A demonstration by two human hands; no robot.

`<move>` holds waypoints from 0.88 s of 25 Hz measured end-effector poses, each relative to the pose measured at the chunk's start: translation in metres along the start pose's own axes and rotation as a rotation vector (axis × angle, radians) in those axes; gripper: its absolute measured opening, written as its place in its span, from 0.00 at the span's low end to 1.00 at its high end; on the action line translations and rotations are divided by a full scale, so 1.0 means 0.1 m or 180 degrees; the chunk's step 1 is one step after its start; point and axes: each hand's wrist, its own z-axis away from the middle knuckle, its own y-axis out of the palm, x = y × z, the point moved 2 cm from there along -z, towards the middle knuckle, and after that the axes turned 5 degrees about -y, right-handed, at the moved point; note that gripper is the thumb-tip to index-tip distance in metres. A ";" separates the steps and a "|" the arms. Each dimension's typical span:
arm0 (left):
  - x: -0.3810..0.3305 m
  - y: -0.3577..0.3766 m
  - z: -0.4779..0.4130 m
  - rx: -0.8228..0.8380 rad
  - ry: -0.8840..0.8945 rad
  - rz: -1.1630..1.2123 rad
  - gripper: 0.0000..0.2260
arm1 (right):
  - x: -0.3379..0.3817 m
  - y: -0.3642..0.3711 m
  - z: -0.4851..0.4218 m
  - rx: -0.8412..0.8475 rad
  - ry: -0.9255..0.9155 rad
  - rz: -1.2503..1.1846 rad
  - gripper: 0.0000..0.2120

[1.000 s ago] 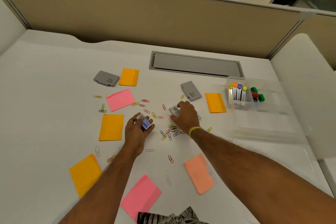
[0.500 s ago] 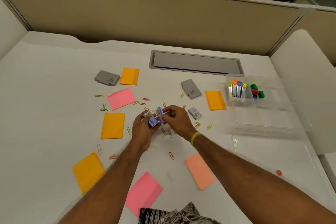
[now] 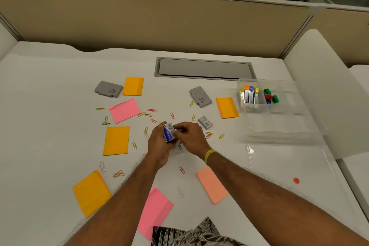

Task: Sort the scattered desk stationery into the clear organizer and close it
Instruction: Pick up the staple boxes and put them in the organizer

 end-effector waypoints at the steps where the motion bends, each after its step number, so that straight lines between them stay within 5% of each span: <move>1: 0.01 0.03 0.00 0.0004 -0.0045 0.0015 0.17 | 0.00 0.00 0.01 -0.0029 -0.0018 0.0029 0.12; 10: 0.10 0.23 -0.09 0.0255 -0.0078 -0.0122 0.17 | -0.08 -0.24 -0.10 0.0094 -0.0194 0.0354 0.10; 15: 0.08 0.21 -0.18 0.0236 -0.0397 0.0218 0.18 | -0.38 -0.65 -0.37 -0.0379 -0.0242 0.1784 0.13; 22: 0.06 0.21 -0.21 0.0103 -0.0386 0.0089 0.18 | -0.49 -0.78 -0.56 0.0000 0.0111 0.2397 0.18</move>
